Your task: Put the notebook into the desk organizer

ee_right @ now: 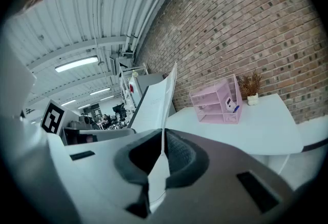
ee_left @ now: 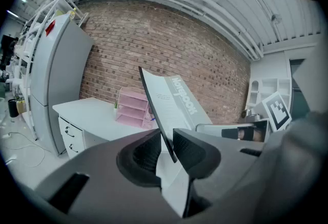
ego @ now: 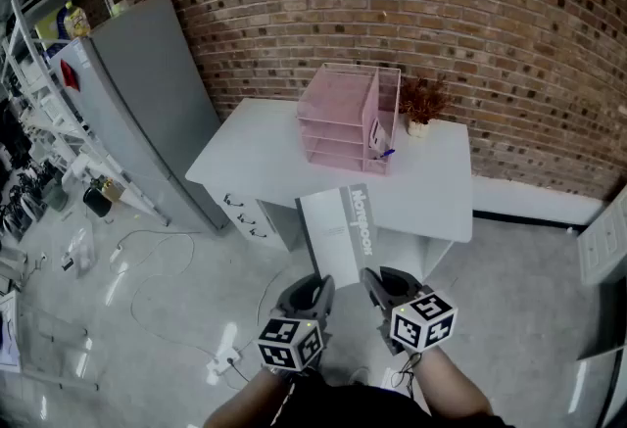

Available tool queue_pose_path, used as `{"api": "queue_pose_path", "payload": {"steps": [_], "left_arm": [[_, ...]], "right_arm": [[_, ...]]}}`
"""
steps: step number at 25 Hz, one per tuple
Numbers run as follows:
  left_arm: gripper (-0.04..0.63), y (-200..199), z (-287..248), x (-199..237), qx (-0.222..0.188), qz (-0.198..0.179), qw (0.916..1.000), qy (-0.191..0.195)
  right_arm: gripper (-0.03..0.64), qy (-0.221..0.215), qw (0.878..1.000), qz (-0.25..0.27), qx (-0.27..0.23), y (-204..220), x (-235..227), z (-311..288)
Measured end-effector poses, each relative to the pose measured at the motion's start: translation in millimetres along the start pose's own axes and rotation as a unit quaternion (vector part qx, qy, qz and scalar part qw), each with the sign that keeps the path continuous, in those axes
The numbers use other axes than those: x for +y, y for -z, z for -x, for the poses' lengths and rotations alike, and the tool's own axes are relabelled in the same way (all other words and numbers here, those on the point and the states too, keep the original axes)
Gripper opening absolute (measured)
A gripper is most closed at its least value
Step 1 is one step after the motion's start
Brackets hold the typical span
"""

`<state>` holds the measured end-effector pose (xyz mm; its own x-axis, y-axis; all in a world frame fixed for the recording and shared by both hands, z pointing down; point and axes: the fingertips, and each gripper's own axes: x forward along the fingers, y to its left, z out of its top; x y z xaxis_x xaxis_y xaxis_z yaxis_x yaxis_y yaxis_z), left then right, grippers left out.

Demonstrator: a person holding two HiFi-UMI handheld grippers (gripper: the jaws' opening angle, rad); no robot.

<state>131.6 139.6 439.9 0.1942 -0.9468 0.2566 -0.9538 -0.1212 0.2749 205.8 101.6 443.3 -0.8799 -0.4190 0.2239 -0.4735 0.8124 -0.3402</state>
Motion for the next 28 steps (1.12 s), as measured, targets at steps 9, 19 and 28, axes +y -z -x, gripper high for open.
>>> {"api": "queue_pose_path", "payload": {"steps": [9, 19, 28], "left_arm": [[0.075, 0.7, 1.9, 5.3, -0.002, 0.0, 1.0, -0.001], [0.075, -3.0, 5.9, 20.0, 0.003, 0.007, 1.0, 0.001], [0.075, -4.9, 12.3, 61.3, 0.003, 0.017, 0.9999, 0.001]], "right_arm": [[0.015, -0.005, 1.0, -0.002, -0.006, 0.6, 3.1, -4.0], [0.018, -0.006, 1.0, -0.001, 0.005, -1.4, 11.6, -17.4], [0.017, -0.007, 1.0, 0.0, 0.021, 2.9, 28.2, -56.5]]}}
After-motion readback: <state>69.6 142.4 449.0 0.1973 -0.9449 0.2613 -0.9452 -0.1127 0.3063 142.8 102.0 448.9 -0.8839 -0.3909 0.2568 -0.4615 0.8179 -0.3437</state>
